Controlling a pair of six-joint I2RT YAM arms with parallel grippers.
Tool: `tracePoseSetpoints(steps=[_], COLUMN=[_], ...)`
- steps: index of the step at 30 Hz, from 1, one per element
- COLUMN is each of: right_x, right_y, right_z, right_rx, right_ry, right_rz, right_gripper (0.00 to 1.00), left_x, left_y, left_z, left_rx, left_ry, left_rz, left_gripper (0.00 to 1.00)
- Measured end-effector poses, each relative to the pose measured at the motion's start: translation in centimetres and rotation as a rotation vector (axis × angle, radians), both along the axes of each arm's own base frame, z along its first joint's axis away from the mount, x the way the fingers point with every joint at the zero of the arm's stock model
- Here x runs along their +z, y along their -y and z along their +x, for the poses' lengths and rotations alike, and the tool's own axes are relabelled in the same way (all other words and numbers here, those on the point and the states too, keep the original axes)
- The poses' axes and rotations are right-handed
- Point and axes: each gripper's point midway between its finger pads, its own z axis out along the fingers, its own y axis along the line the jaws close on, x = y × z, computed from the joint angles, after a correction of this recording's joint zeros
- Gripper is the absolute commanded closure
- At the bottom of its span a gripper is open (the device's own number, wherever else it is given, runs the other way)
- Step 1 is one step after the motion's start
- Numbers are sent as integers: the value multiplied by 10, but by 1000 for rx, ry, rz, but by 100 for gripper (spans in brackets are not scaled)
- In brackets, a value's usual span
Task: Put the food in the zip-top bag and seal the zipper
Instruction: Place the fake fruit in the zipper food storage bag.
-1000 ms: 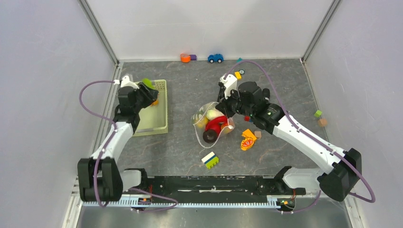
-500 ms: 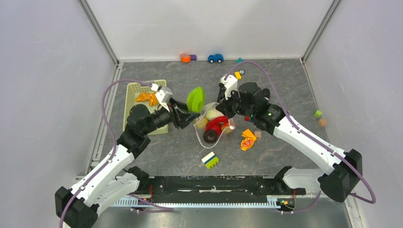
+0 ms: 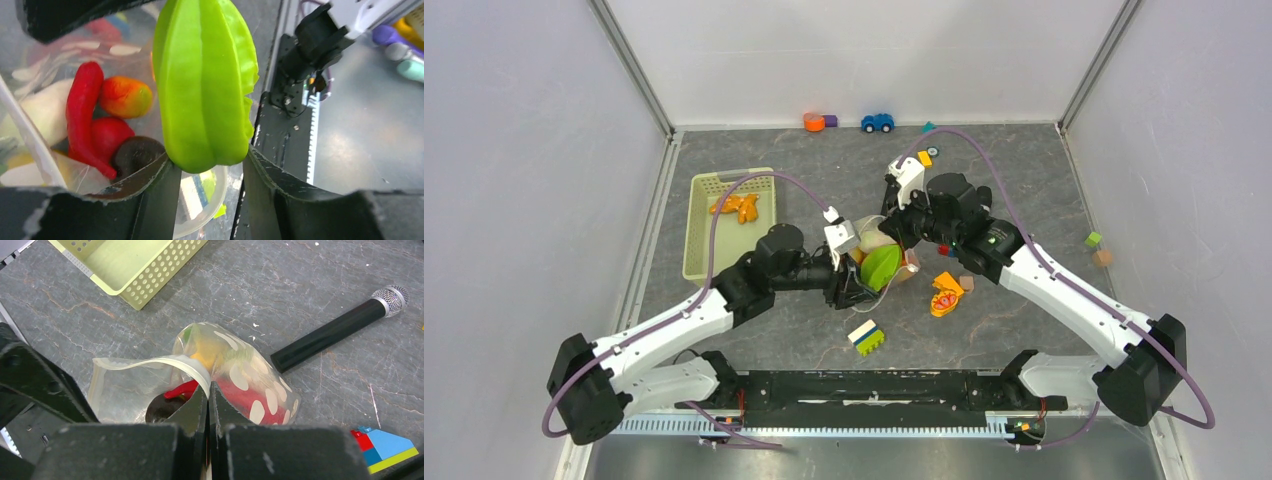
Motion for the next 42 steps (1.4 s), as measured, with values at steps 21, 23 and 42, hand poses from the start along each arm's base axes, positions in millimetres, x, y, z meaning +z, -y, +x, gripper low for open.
tracePoseSetpoints(steps=[21,23,42], right_x=[0,-1,2], right_y=[-1,0,0], right_z=[-1,-1,-2], right_rx=[3,3,4], right_ry=[-4,-5,1], right_rz=[3,2,8], right_gripper=[100,100,100], left_x=[-14,-20,29], left_y=[-30,-30,-85], left_z=[19,19,85], left_rx=[208,207,709], left_ry=[23,13,149], left_rz=[101,119,95], left_gripper=[45,27,0])
